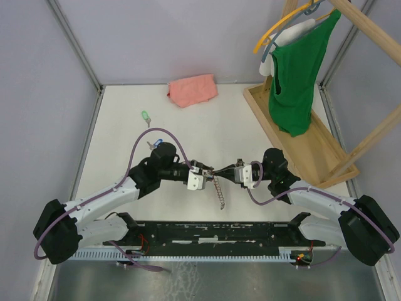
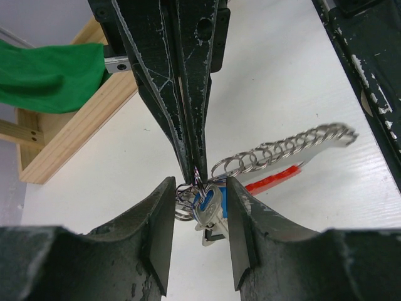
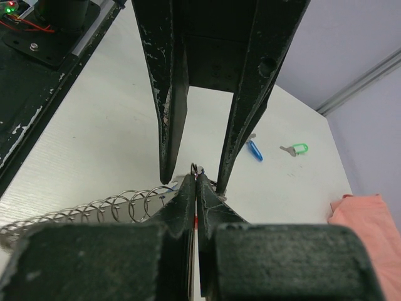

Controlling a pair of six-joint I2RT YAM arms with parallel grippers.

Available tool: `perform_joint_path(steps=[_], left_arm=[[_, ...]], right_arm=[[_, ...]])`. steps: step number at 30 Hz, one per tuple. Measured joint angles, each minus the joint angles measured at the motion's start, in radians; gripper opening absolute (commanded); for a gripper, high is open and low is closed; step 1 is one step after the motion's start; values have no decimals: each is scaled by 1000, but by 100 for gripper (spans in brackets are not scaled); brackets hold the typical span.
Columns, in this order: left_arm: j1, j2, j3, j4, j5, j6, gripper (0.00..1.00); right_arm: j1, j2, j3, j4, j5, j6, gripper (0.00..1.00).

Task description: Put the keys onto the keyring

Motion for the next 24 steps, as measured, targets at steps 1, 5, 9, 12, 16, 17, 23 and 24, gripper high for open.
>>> perform_joint_path(steps=[1, 5, 9, 12, 16, 17, 23, 24], left_arm=[[0, 0, 0, -2, 0, 1, 42], [5, -15, -4, 0, -3, 0, 35], [6, -80, -52, 50, -23, -17, 31], [6, -121, -93, 91, -29, -38, 32], [7, -137, -133, 150, -47, -76, 32], [7, -137, -143, 170, -55, -87, 32], [7, -130, -192, 291, -114, -177, 31], [7, -127, -195, 307, -124, -192, 31]], right_arm=[[0, 0, -1, 11, 0, 13, 1], [0, 0, -4, 63, 13, 57, 1], [1, 8, -10, 127, 25, 104, 1], [1, 18, -17, 175, 34, 140, 1], [1, 44, -30, 249, 67, 194, 1], [1, 53, -33, 269, 76, 208, 0], [0, 134, -58, 439, 130, 329, 1], [0, 145, -61, 463, 139, 348, 1]])
